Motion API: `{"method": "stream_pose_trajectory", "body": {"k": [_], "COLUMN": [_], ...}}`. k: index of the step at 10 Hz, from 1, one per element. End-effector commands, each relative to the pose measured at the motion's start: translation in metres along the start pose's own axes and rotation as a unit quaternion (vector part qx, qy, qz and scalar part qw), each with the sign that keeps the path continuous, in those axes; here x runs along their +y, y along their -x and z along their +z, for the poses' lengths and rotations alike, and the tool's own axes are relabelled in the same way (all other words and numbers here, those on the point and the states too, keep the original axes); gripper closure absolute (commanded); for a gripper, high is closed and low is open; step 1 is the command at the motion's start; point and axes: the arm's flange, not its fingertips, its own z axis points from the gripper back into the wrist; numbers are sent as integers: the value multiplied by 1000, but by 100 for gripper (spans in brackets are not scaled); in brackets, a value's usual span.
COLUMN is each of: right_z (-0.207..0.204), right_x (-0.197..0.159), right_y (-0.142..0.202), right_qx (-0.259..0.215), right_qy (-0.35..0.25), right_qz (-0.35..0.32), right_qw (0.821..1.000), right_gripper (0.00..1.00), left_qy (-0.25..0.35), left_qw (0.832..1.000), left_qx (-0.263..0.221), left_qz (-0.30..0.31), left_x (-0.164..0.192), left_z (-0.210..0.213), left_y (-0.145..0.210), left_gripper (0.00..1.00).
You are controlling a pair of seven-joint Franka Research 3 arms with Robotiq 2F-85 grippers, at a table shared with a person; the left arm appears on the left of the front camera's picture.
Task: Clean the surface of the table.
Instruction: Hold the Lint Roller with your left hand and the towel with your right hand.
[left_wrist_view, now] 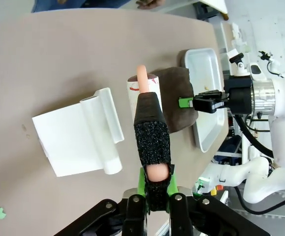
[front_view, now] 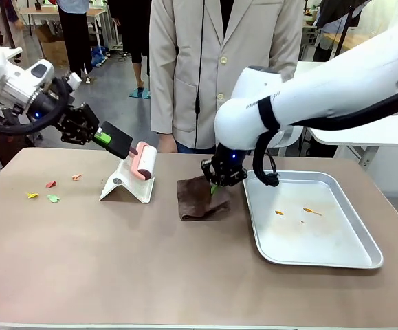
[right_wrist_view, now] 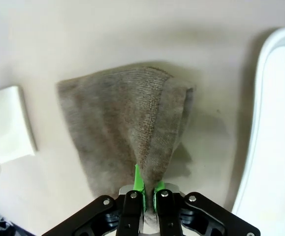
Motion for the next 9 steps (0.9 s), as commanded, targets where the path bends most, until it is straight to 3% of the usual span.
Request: {"method": "stream_pose_trajectory", "body": {"k": [1,3,4,5,6,8,9], "right_z": [22,44,56,68,83,109,118], "right_x": [-28,-50,-60,-72,-85,-117,-135], "right_y": [12,18,26,37,56,91,108], "right_qx": [-15,-24,-19,-20,-17,-26,-28], "right_qy": [-100,-236,-310,-380,-457,-554,-575], "right_qz": [8,14,30,51,98,157,169], "right_qw": [995,971,950,924,884,817,800], "right_gripper": [100,100,100,100,100,100,100], "left_qy": [36,84,98,110,126,119,122], "left_qw": [999,996,995,993,992,991,989], "left_qx": [-25,-24,-18,-25,-20,-42,-57], "left_qz": [-11,-2,13,20,22,39,55], "left_x": [-7,-19,-23,-25,-26,-14,-5], "left_z": [16,43,58,75,101,155,183], "left_y": [16,26,33,40,52,76,91], "left_gripper": [100,100,100,100,100,100,100]}}
